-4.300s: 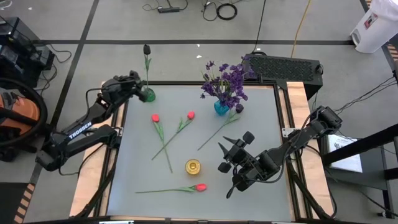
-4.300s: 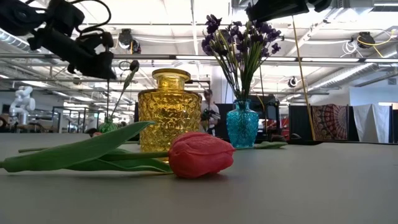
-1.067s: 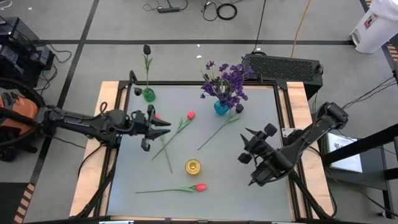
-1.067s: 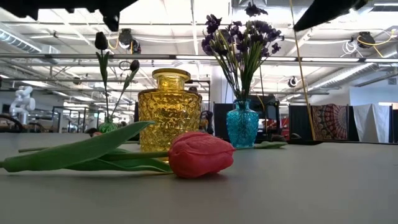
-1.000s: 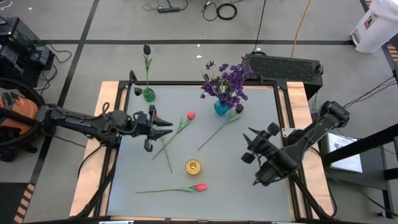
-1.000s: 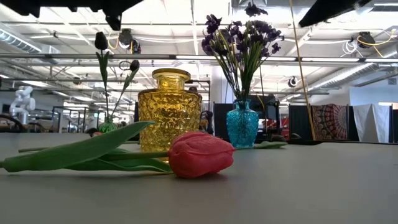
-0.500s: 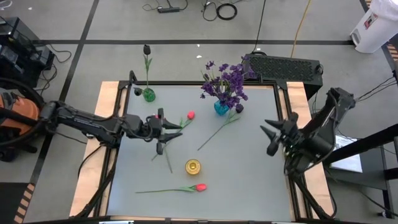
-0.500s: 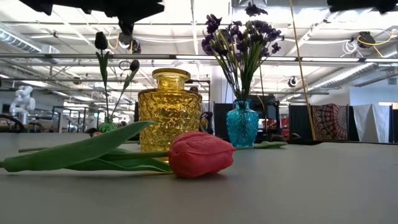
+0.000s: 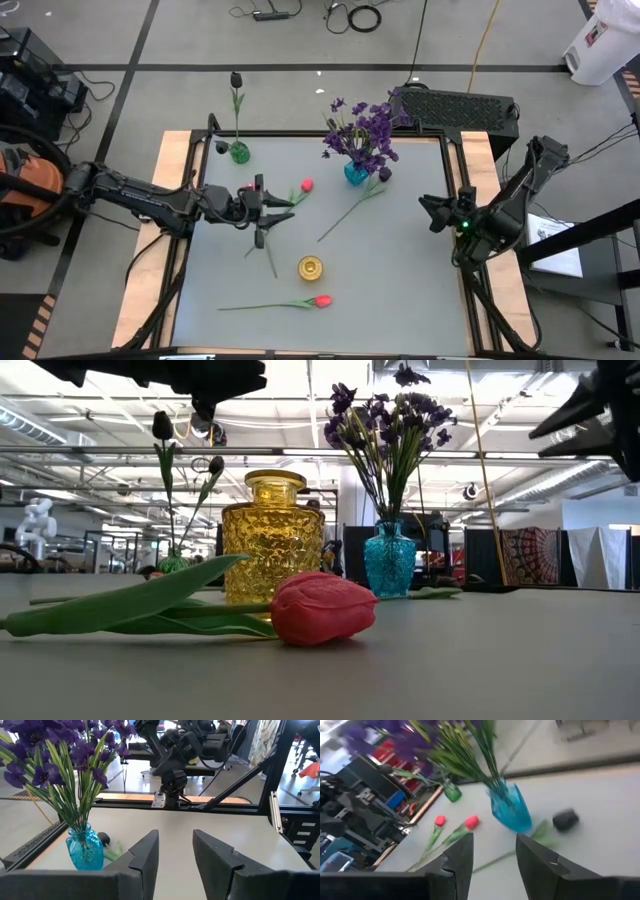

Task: Sort flowers into vase by color
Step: Put the black flower into the green vase

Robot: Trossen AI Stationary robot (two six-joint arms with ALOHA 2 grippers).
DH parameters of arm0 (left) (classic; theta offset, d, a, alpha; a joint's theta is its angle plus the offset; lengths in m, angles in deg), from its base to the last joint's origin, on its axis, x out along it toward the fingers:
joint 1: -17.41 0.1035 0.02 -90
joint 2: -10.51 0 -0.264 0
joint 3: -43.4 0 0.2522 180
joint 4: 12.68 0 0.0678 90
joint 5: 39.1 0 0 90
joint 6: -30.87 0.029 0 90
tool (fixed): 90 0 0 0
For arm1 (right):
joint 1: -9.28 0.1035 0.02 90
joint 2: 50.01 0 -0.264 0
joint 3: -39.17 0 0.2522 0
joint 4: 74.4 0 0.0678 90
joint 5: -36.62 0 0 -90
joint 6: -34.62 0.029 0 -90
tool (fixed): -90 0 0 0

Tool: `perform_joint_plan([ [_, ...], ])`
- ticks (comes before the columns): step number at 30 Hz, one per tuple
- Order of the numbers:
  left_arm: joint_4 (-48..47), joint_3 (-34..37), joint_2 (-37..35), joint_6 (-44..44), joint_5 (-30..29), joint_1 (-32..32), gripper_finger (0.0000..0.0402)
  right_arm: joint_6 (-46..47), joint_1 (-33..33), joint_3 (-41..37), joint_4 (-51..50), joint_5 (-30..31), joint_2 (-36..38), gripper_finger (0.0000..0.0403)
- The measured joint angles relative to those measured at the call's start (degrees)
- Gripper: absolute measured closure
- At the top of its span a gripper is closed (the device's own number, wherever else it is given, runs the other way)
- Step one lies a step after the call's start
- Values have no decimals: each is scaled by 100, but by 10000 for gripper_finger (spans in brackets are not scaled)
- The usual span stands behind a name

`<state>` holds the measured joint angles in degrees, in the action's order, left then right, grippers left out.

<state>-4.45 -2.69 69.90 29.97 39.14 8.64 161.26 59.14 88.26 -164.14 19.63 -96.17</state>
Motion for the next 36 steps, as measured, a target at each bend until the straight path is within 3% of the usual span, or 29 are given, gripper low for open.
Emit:
perform_joint_plan([
  [8, -3, 0, 0, 169, -32, 0, 275, -154, -640, -144, 1521, -732, -165, 264],
  [12, -6, 0, 0, 266, -32, 0, 275, -100, -1015, -144, 2088, -1379, -174, 264],
  [18, -21, 0, 0, 328, -32, 0, 275, -766, -1664, -144, 2940, -2193, -231, 264],
  [27, -86, 0, 0, 333, -32, 0, 275, -1174, -2912, -144, 3210, -3129, -451, 264],
  [36, -377, 0, 0, 489, -54, 0, 275, -2173, -4211, -144, 3845, -3986, -775, 264],
])
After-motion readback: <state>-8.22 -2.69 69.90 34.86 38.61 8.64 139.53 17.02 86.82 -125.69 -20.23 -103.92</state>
